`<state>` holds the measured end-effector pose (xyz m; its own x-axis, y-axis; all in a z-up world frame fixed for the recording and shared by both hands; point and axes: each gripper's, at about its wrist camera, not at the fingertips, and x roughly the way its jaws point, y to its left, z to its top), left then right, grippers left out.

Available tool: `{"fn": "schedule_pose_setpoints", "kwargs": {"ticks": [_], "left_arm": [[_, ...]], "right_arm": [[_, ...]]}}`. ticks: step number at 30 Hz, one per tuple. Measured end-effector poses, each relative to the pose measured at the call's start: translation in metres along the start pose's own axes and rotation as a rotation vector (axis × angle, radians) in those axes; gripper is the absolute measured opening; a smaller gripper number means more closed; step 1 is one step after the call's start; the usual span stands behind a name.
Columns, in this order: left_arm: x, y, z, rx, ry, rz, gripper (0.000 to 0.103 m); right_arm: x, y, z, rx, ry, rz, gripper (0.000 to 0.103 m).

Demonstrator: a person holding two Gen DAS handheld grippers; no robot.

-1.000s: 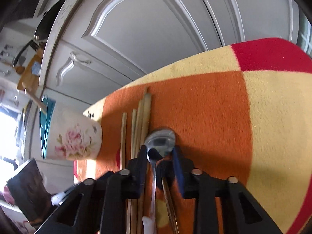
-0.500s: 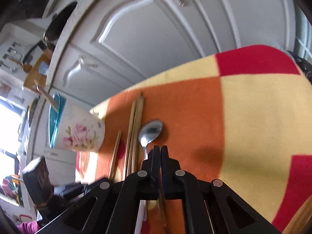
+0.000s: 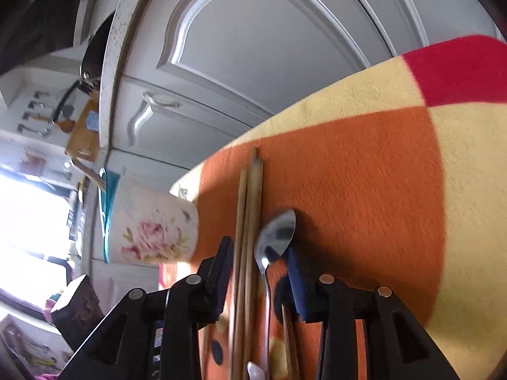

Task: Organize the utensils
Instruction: 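Grasp the silver spoon with the right tool while the left tool grasps another chopstick, then lift and carry the spoon with the right tool while the left tool carries the chopstick to the cup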

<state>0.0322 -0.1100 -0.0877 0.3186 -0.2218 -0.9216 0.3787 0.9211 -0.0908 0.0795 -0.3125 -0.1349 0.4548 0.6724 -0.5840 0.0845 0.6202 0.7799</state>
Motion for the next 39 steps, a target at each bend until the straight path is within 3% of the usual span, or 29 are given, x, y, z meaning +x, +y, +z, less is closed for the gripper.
{"fn": "schedule_pose_setpoints", "kwargs": {"ticks": [1,3,6,8,10,14,20,26,30,35,39], "left_arm": [[0.005,-0.001,0.004,-0.006,0.006,0.014,0.022],[0.009,-0.005,0.013,-0.002,-0.007,0.035,0.022],[0.015,-0.014,0.021,0.049,-0.013,0.065,0.021],[0.016,-0.013,0.024,0.045,-0.009,0.023,0.004],[0.012,-0.006,0.026,0.014,0.001,-0.026,0.004],[-0.023,0.011,0.024,-0.023,-0.056,-0.118,0.004],[-0.082,0.036,0.011,-0.04,-0.152,-0.173,0.004],[-0.149,0.045,0.002,-0.071,-0.268,-0.21,0.004],[-0.205,0.066,0.013,-0.113,-0.388,-0.209,0.004],[-0.274,0.098,0.036,-0.16,-0.588,-0.134,0.004],[-0.288,0.117,0.067,-0.194,-0.697,-0.048,0.004]], "right_arm": [[0.001,-0.003,0.0,0.017,-0.004,0.017,0.029],[0.003,-0.008,0.001,0.037,-0.006,0.015,0.013],[0.003,-0.01,-0.001,0.039,-0.005,0.028,0.011],[-0.001,-0.004,-0.003,0.023,-0.003,0.019,0.005],[-0.009,0.006,-0.005,-0.005,-0.015,0.014,0.004],[-0.035,0.029,-0.014,-0.071,-0.043,0.023,0.003],[-0.074,0.065,-0.027,-0.15,-0.1,0.045,0.003],[-0.097,0.105,-0.039,-0.228,-0.135,0.063,0.003],[-0.103,0.133,-0.041,-0.281,-0.146,0.085,0.003],[-0.093,0.181,-0.032,-0.342,-0.164,0.149,0.003],[-0.073,0.218,-0.019,-0.384,-0.164,0.193,0.003]]}}
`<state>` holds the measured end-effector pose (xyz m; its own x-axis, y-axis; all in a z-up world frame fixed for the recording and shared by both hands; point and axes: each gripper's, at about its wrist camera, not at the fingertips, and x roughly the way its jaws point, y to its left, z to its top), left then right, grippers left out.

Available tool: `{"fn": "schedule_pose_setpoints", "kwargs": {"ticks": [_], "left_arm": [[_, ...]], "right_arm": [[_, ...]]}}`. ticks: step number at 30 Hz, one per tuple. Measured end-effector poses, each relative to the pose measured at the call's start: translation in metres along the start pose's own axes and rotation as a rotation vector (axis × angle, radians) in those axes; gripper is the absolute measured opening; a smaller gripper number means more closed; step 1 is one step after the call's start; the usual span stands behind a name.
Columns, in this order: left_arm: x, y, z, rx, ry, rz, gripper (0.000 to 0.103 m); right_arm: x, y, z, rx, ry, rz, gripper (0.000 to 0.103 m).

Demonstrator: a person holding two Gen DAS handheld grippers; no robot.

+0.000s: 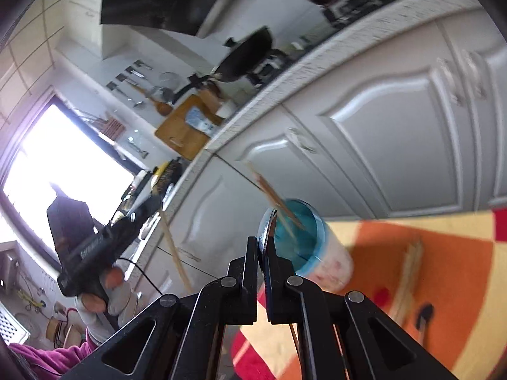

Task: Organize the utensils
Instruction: 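Lift and carry the spoon with the right tool while the left tool carries the chopstick to the cup, then insert the spoon into the cup and open the right tool while the left tool releases the chopstick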

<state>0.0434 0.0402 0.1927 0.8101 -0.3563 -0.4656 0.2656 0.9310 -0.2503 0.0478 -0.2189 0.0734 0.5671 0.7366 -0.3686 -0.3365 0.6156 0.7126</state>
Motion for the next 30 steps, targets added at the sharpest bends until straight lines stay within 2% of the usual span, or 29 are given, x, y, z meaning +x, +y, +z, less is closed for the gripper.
{"fn": "schedule_pose_setpoints", "kwargs": {"ticks": [1,4,8,12,17,20,30], "left_arm": [[0.006,0.0,0.005,0.013,-0.036,0.04,0.004],[0.027,0.005,0.013,0.01,-0.074,0.093,0.004],[0.053,0.016,0.014,-0.029,-0.101,0.122,0.004],[0.074,0.015,0.008,0.009,-0.16,0.186,0.004],[0.1,0.021,-0.006,0.008,-0.141,0.209,0.004],[0.11,0.024,-0.017,0.005,-0.115,0.213,0.004],[0.111,0.021,-0.051,0.044,-0.051,0.229,0.004]], "right_arm": [[0.008,0.006,0.005,-0.009,-0.001,0.007,0.003],[0.031,0.015,0.018,-0.03,0.002,0.01,0.003],[0.061,0.017,0.04,-0.041,0.0,0.016,0.003],[0.09,0.016,0.057,-0.074,-0.014,0.027,0.003],[0.114,0.014,0.052,-0.161,-0.02,-0.005,0.003],[0.124,0.007,0.046,-0.17,-0.01,-0.015,0.003],[0.116,-0.005,0.01,-0.212,0.067,-0.065,0.003]]}}
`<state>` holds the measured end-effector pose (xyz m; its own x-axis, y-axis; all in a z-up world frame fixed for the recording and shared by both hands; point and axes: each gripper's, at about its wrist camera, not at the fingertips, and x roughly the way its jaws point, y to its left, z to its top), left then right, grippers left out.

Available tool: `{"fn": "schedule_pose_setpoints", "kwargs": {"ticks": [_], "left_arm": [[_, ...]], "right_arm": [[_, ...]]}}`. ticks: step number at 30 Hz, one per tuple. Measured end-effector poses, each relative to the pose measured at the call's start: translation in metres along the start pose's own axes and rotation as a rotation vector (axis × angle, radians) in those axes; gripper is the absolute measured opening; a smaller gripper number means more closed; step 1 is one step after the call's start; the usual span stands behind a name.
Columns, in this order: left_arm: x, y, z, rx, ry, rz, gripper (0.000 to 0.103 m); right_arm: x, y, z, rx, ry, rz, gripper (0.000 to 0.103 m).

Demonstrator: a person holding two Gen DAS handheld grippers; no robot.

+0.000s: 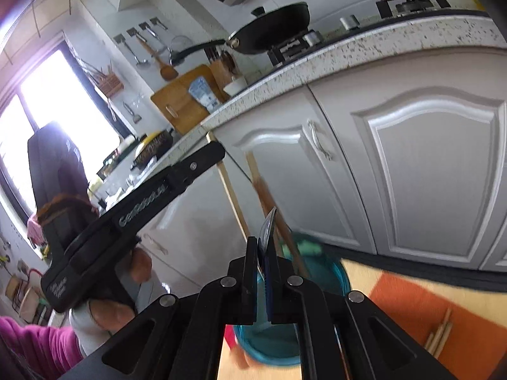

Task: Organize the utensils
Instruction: 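Insert the spoon into the cup and open the right tool while the left tool releases the chopstick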

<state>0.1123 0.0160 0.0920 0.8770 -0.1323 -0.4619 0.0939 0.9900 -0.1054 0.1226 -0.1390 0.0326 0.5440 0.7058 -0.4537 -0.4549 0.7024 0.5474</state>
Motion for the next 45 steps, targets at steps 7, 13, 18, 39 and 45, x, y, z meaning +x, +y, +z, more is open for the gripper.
{"fn": "schedule_pose_setpoints", "kwargs": {"ticks": [7,13,18,39,45], "left_arm": [[-0.008,-0.002,-0.014,-0.006,0.032,0.008,0.004],[-0.007,-0.001,-0.015,-0.022,0.088,-0.005,0.011],[-0.016,0.004,-0.016,-0.063,0.114,-0.025,0.033],[-0.067,-0.019,-0.046,0.034,0.153,-0.026,0.042],[-0.076,-0.03,-0.057,0.054,0.168,-0.04,0.042]], "right_arm": [[-0.013,-0.006,-0.024,0.017,0.062,-0.081,0.003],[-0.029,-0.012,-0.028,0.034,0.068,-0.161,0.021],[-0.044,-0.013,-0.03,0.06,0.058,-0.173,0.037],[-0.07,0.007,-0.044,0.011,0.058,-0.294,0.04],[-0.08,0.008,-0.052,0.008,0.066,-0.336,0.04]]}}
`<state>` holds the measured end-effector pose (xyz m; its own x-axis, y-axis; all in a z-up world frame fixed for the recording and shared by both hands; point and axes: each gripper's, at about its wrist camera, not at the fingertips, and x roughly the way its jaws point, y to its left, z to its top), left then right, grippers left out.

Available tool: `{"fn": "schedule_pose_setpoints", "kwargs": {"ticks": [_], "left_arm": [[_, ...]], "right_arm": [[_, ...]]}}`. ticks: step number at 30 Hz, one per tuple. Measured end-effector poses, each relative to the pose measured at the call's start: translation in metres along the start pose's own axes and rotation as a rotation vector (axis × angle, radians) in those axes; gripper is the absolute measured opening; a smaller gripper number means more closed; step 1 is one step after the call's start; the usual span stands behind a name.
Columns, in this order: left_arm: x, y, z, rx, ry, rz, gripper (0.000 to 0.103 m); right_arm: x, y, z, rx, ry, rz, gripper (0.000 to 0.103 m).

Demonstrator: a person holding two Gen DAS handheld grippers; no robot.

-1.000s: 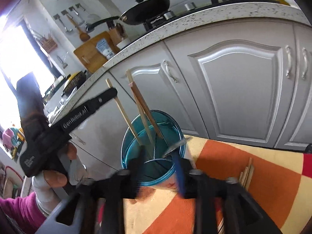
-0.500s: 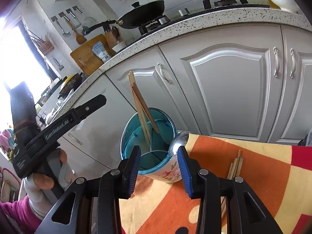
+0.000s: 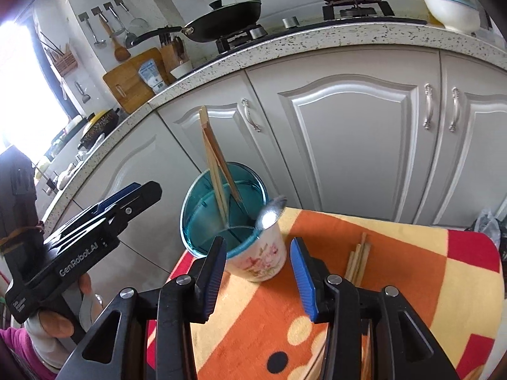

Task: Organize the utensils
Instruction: 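Insert the spoon into the cup and open the right tool while the left tool releases the chopstick, then withdraw both tools from the cup back over the blanket, then lower both open tools over the loose wooden chopsticks on the blanket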

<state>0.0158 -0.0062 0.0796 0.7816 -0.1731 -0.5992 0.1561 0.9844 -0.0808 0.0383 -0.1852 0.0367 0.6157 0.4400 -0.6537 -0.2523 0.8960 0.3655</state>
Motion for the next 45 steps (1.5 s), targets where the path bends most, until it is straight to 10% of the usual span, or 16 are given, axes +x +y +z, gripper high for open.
{"fn": "schedule_pose_setpoints", "kwargs": {"ticks": [45], "left_arm": [[0.026,-0.049,-0.064,0.091,0.189,-0.076,0.042]], "right_arm": [[0.009,-0.074,-0.068,0.105,0.212,-0.229,0.048]]}}
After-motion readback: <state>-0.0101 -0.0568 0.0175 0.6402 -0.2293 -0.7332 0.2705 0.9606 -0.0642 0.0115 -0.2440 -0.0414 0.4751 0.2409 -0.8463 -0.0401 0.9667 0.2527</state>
